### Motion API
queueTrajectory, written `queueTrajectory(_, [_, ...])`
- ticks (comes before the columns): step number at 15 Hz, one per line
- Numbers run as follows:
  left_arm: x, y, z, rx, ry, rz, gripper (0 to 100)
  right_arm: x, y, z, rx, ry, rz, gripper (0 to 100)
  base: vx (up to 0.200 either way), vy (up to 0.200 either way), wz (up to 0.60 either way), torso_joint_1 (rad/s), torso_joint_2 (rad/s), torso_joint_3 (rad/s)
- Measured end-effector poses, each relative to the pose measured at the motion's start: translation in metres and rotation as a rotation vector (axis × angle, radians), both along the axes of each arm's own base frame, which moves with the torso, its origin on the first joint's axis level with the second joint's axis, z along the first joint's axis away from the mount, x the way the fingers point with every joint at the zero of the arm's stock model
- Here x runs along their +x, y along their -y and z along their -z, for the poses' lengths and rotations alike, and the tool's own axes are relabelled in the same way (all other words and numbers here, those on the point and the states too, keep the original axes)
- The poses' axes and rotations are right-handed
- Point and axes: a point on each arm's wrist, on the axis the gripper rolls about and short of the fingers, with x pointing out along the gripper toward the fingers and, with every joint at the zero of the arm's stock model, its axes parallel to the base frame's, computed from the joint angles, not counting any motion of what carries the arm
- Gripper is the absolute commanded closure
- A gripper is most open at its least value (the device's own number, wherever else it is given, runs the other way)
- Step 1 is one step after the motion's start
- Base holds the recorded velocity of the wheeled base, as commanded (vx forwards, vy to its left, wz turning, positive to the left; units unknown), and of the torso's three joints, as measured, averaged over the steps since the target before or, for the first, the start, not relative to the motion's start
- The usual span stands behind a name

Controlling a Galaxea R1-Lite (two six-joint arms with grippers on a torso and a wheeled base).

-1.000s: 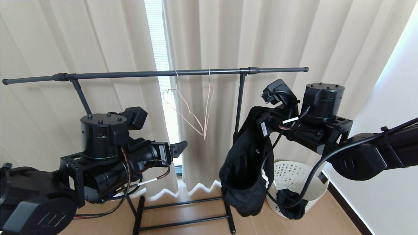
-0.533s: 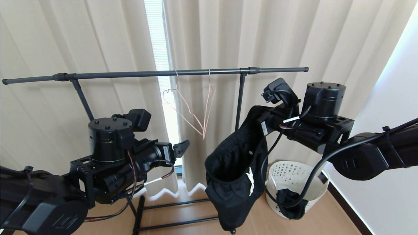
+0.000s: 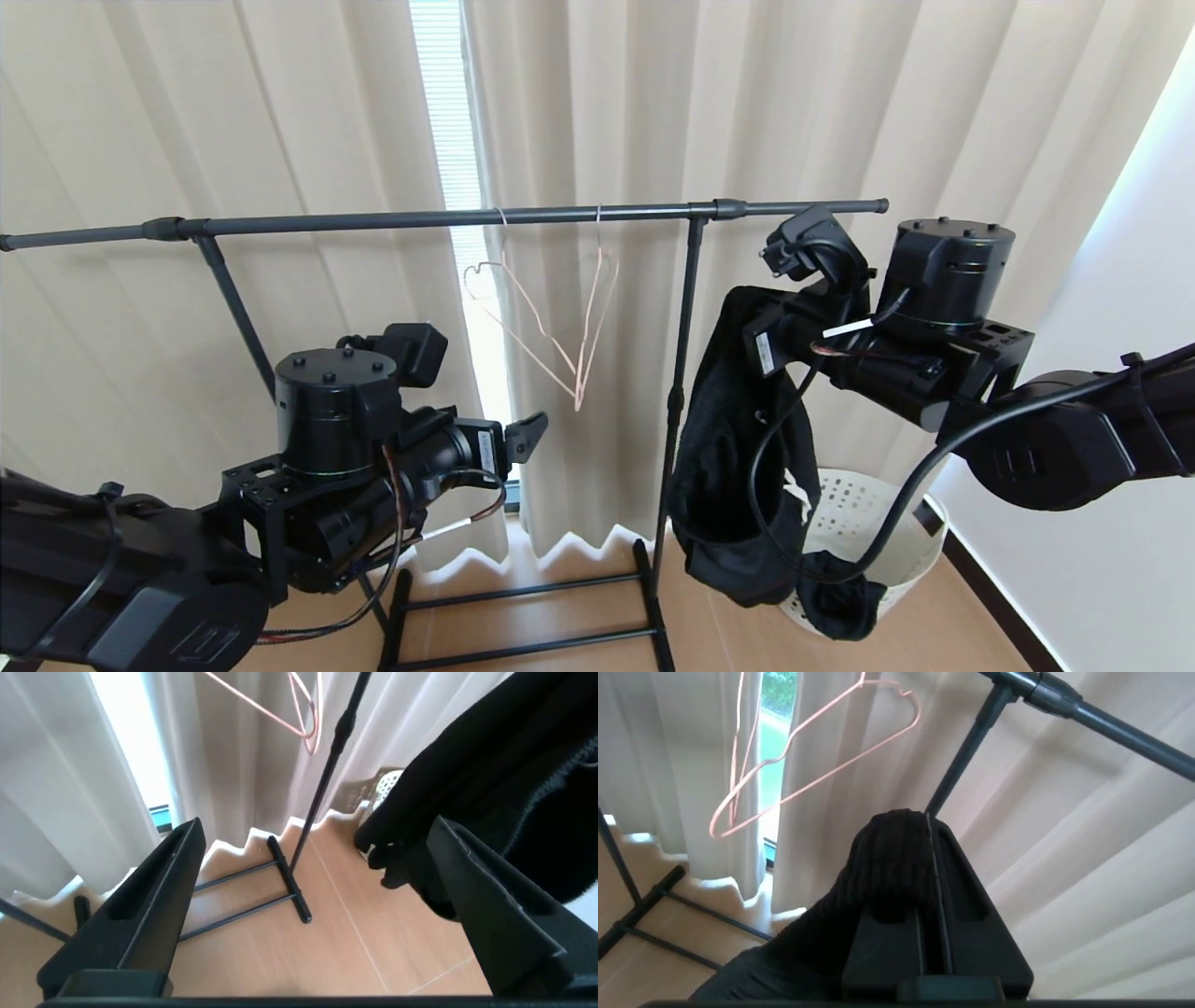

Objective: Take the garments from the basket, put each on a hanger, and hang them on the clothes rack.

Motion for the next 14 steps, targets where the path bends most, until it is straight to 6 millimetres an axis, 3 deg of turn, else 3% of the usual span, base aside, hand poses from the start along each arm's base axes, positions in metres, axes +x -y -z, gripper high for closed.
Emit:
queueTrajectory(2, [0.001,0.000,0.000,0.000,0.002,-0.001,0,0.001,0.001,0.001,-0.002,-0.004,0.004,100,0.200,0.000,0.00,0.014,0.00,-0.005])
queueTrajectory(8, [0.005,0.004,-0.003,-0.023,0.049,-0.038,0,0.000,0.000,0.002,-0.005,-0.006,-0.001,100,0.000,0.000,0.00,0.000,0.00,0.000])
queueTrajectory(12, [0.020,0.018,-0.005,0.029,-0.021,-0.060,0,-0.001,-0.001,0.004,-0.030,-0.004,-0.006,100,0.000,0.000,0.00,0.000,0.00,0.000])
queueTrajectory(14, [0.037,0.023,-0.015,0.025,-0.048,-0.082,0,-0.003,-0.001,0.002,-0.028,0.001,-0.008,100,0.000,0.000,0.00,0.000,0.00,0.000])
